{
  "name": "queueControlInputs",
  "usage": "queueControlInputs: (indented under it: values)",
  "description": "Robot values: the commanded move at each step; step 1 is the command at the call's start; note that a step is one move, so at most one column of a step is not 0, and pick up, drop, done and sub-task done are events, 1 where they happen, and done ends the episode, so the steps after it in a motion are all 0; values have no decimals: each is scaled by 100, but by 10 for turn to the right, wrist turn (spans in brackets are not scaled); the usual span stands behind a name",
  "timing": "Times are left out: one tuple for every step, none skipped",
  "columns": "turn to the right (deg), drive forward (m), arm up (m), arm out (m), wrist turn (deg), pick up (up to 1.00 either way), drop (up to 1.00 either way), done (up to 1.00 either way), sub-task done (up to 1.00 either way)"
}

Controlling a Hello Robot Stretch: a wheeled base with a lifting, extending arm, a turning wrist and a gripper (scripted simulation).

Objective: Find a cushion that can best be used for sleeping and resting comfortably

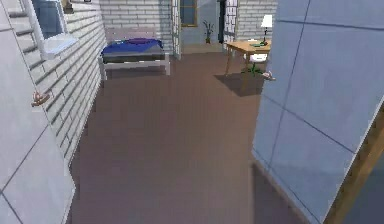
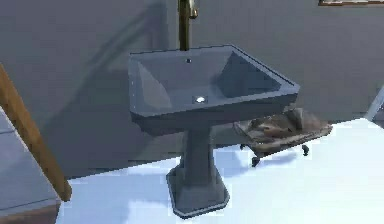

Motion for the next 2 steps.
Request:
queueControlInputs:
  values:
    - [0,100,0,0,0,0,0,0,0]
    - [0,100,0,0,0,0,0,0,0]
